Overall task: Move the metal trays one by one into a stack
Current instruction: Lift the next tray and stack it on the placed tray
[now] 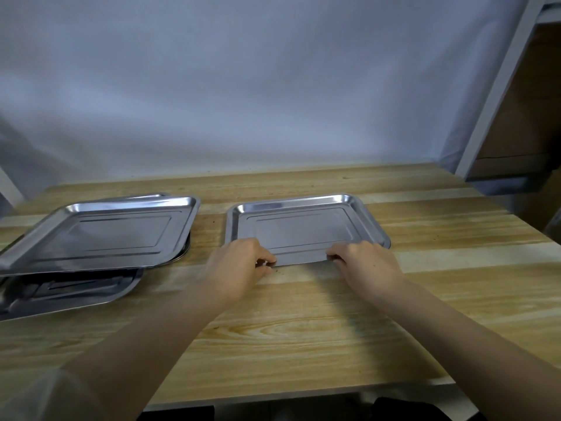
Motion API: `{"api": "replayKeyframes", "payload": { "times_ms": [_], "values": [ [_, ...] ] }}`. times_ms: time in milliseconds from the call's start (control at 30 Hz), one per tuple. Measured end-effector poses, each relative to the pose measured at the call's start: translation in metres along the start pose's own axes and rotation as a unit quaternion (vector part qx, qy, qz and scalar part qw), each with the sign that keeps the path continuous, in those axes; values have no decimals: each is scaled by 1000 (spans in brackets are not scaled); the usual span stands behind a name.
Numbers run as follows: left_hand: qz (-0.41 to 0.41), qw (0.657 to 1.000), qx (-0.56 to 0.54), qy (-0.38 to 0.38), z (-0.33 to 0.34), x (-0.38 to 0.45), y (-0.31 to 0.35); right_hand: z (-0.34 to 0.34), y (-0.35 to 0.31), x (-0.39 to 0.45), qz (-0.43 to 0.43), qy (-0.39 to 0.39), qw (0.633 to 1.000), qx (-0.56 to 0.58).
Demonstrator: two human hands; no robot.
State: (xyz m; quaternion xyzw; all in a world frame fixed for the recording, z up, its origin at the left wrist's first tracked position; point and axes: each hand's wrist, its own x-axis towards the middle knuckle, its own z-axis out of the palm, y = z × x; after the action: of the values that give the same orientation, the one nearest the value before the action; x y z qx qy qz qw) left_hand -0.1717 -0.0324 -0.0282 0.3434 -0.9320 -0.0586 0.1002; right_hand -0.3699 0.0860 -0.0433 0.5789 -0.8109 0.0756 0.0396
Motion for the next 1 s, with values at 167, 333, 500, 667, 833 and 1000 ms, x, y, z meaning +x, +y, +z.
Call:
{"api": "replayKeyframes", "payload": {
  "times_ms": [167,333,500,667,833,1000],
  "values": [
    [8,1000,2,11,-2,-4,1,1,-3,-1,2,4,1000,-28],
    [6,999,-33,24,5,-8,-5,-4,-7,-4,0,-3,1000,-12],
    [15,993,-97,70,7,-24,-16,-15,-19,-11,-1,6,999,35],
    [-14,977,-145,158,-13,-48,-37,-20,-40,-6,-42,44,997,53],
    [-82,952,-159,248,-32,-71,-75,-23,-74,5,-63,44,992,103],
    [-192,932,-139,275,-40,-94,-110,-18,-115,21,-49,28,980,192]
  ]
}}
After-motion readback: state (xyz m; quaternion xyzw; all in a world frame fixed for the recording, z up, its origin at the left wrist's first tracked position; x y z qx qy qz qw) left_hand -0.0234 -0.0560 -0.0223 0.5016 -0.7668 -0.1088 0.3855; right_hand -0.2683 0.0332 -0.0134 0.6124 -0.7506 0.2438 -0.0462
